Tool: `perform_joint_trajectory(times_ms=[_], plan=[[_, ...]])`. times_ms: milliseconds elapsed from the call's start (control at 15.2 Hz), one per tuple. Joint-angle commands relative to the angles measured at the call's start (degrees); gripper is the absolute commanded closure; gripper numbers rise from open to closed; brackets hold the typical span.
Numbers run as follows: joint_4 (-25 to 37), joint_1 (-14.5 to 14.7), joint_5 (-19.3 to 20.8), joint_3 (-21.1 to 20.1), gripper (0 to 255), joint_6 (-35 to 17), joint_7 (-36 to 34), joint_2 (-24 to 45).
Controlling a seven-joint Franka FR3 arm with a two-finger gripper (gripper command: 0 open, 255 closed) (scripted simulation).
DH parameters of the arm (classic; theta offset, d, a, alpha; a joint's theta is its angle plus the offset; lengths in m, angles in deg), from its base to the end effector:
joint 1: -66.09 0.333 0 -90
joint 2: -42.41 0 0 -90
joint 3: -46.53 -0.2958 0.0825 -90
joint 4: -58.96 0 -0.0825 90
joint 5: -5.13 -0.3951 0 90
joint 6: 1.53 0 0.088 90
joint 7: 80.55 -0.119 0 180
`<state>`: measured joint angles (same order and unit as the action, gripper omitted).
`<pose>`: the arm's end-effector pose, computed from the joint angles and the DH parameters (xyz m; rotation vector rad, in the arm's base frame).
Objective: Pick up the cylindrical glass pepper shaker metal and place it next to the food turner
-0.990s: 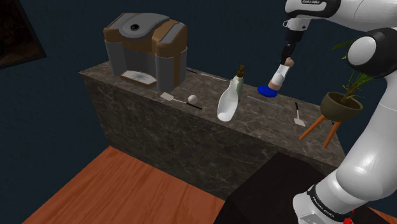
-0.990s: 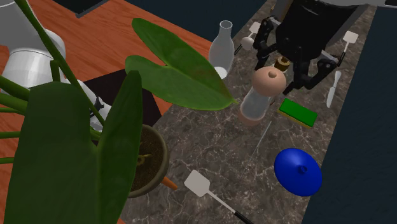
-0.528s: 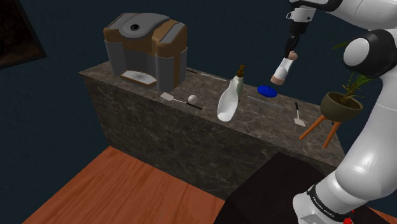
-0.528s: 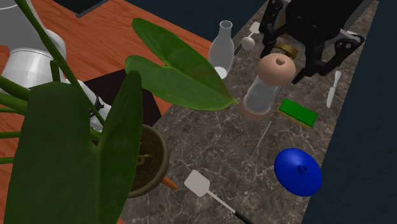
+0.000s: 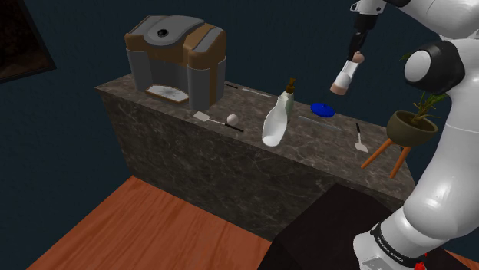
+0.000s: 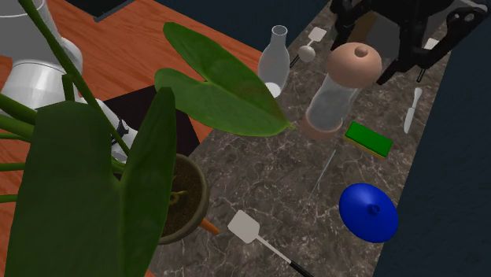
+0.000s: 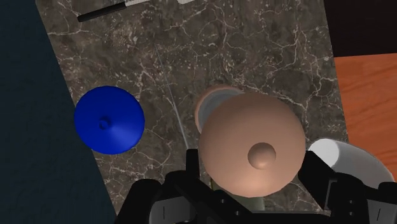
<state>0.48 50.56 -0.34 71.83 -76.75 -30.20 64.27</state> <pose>0.5252 -0.3529 0.6143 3.1140 0.3306 -0.1374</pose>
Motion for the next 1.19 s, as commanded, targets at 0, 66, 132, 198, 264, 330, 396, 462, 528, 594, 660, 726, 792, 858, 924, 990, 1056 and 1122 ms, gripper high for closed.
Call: perform_joint_trajectory(times_ms=[0, 66, 132, 198, 264, 330, 396, 462, 528, 594, 660, 726, 792, 858, 924, 990, 1056, 1122], plan=[[-1.06, 1.21, 0.32, -0.33, 255, -0.37, -1.31, -0.66], [-3.51, 2.64, 0.84, -0.63, 255, -1.64, -2.65, -1.86], [-5.71, 3.97, 1.3, -0.97, 255, -2.81, -4.0, -2.91], [-7.7, 5.21, 1.69, -1.33, 255, -3.89, -5.35, -3.82], [-9.5, 6.36, 2.03, -1.74, 255, -4.91, -6.68, -4.62], [-11.14, 7.46, 2.33, -2.13, 255, -5.86, -8.01, -5.32], [-12.63, 8.49, 2.57, -2.55, 255, -6.77, -9.32, -5.91], [-13.99, 9.47, 2.78, -2.99, 255, -7.62, -10.62, -6.41], [-15.23, 10.41, 2.96, -3.44, 255, -8.44, -11.91, -6.83], [-16.35, 11.31, 3.1, -3.89, 255, -9.22, -13.18, -7.16], [-17.36, 12.18, 3.2, -4.34, 255, -9.97, -14.43, -7.41], [-18.27, 13.02, 3.28, -4.79, 255, -10.69, -15.67, -7.59], [-19.08, 13.84, 3.32, -5.23, 255, -11.38, -16.89, -7.69], [-19.79, 14.64, 3.34, -5.68, 255, -12.04, -18.09, -7.72], [-20.41, 15.41, 3.34, -6.12, 255, -12.68, -19.28, -7.69], [-20.94, 16.16, 3.33, -6.57, 255, -13.29, -20.45, -7.58], [-21.38, 16.89, 3.29, -7.01, 255, -13.87, -21.6, -7.42], [-21.74, 17.62, 3.23, -7.44, 255, -14.44, -22.74, -7.18]])
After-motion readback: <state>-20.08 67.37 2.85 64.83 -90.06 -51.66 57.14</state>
